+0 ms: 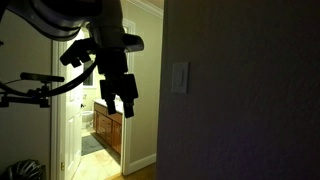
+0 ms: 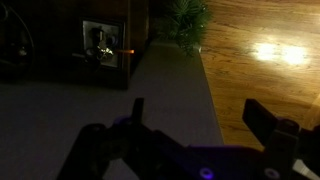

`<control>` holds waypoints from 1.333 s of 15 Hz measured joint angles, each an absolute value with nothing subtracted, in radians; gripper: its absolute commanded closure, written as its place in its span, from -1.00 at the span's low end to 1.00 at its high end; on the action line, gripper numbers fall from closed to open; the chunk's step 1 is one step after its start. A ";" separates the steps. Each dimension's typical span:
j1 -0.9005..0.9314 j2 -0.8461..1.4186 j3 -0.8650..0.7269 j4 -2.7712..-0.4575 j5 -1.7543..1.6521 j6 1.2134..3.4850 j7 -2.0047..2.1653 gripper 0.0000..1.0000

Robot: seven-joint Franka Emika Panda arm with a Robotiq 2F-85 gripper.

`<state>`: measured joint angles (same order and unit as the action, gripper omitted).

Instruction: Turn on the light switch

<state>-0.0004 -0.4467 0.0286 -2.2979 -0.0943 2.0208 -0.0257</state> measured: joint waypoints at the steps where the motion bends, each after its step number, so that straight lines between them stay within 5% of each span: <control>1: 0.000 -0.429 0.029 -2.280 -0.095 2.021 -0.026 -1.00; 18: -0.001 -0.359 0.029 -2.220 -0.095 2.066 -0.026 -1.00; 20: -0.002 -0.322 0.027 -2.177 -0.095 2.086 -0.026 -0.71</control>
<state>-0.0019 -0.3215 0.0272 -2.1766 -0.0945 2.0855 -0.0257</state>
